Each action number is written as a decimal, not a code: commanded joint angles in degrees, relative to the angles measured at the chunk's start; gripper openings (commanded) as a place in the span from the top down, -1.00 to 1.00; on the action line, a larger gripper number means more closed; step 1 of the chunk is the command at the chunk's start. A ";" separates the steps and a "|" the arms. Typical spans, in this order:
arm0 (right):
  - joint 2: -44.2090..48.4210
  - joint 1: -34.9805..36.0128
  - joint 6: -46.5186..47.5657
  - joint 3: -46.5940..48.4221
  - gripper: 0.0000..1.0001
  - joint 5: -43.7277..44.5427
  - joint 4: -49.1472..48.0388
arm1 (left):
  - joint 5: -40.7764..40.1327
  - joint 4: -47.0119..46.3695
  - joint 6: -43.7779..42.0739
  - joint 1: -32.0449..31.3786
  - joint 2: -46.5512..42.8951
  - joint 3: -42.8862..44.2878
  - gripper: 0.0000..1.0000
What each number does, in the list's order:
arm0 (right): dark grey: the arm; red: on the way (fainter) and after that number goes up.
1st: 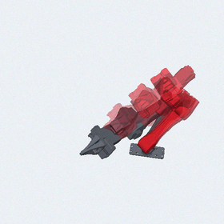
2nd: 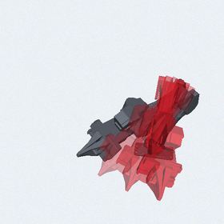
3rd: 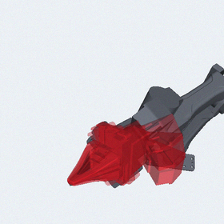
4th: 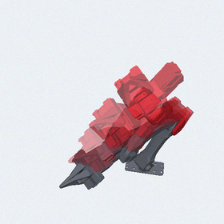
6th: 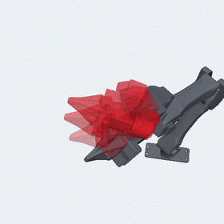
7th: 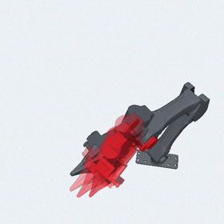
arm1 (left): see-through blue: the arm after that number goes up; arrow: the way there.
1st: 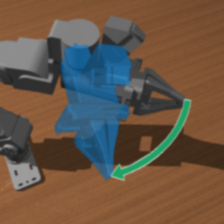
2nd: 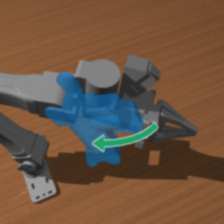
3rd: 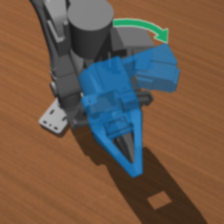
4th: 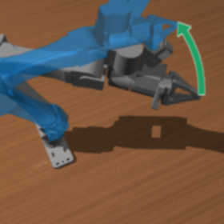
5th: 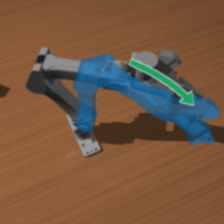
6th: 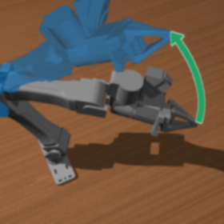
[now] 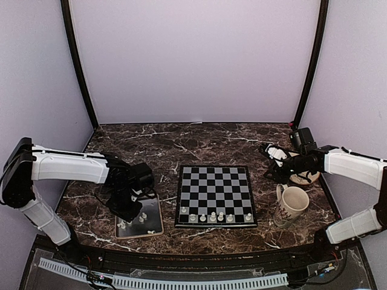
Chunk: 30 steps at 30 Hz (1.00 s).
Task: Set up the chess pieces on the board
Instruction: Pick up the knight from the storage box, then place the knight on the chessboard.
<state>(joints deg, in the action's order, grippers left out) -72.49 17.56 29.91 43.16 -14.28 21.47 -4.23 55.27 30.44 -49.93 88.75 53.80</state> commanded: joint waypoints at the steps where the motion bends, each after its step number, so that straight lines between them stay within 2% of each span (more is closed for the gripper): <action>1: 0.23 -0.28 0.54 0.39 0.22 0.50 0.72 | 2.14 -0.99 -0.78 0.04 0.54 -0.72 0.68; 9: 0.32 -0.27 0.52 0.44 0.22 0.69 0.76 | 3.02 0.97 -3.53 -0.80 0.84 2.42 1.00; 22: 0.51 -0.33 0.59 0.45 0.23 0.44 0.76 | 6.23 -0.84 -10.35 -3.64 2.18 16.18 1.00; 30: 0.97 -0.33 0.59 0.44 0.23 0.64 0.77 | 4.81 -5.00 -16.98 -5.88 15.15 33.05 1.00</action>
<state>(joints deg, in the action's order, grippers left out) -72.49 17.56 29.91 43.16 -14.24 21.47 1.43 52.99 18.57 -54.61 98.21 80.27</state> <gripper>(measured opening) 0.388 0.053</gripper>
